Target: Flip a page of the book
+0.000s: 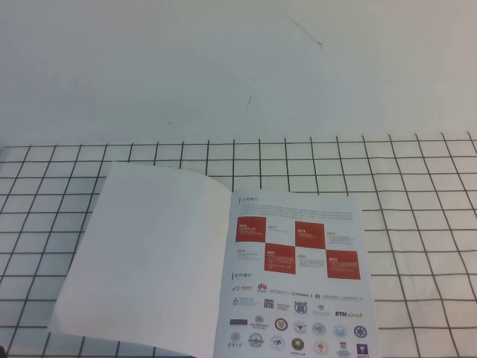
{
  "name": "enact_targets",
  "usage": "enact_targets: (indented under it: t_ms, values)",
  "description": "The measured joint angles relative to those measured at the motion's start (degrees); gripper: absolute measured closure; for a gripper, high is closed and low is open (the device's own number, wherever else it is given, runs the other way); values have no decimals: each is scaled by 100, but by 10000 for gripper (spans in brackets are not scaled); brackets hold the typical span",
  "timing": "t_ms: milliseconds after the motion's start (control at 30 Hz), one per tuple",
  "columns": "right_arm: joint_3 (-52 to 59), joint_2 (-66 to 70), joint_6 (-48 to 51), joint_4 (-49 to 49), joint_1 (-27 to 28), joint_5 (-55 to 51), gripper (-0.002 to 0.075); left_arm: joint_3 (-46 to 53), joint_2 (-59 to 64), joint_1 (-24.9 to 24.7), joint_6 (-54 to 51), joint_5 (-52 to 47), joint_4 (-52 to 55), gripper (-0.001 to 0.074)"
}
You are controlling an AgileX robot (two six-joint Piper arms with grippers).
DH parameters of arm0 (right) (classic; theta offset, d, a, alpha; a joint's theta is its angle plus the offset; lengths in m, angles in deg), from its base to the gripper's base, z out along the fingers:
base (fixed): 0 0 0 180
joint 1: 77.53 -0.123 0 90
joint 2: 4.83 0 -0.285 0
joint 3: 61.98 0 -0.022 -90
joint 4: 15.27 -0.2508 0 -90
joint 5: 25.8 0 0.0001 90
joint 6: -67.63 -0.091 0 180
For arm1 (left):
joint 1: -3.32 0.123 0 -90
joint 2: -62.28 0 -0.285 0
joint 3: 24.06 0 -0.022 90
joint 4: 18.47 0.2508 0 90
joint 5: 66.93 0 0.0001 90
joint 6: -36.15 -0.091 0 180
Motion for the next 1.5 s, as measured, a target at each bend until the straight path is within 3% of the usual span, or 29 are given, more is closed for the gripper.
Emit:
enact_targets:
  t_ms: [500,667,967,1300,1500]
  values:
    - [0,0,0,-7,0,13,728,0,0,0,0,23,-24,737]
    - [8,0,0,-105,0,489,728,9,0,-149,0,273,-208,737]
    - [8,0,0,-1145,0,2555,728,9,0,-274,0,1372,-2495,737]
    - [8,0,-347,-1350,0,4017,728,9,0,-274,21,2113,-5320,737]
    - [8,0,-479,-1364,0,4636,728,9,0,-274,1,2115,-5609,737]
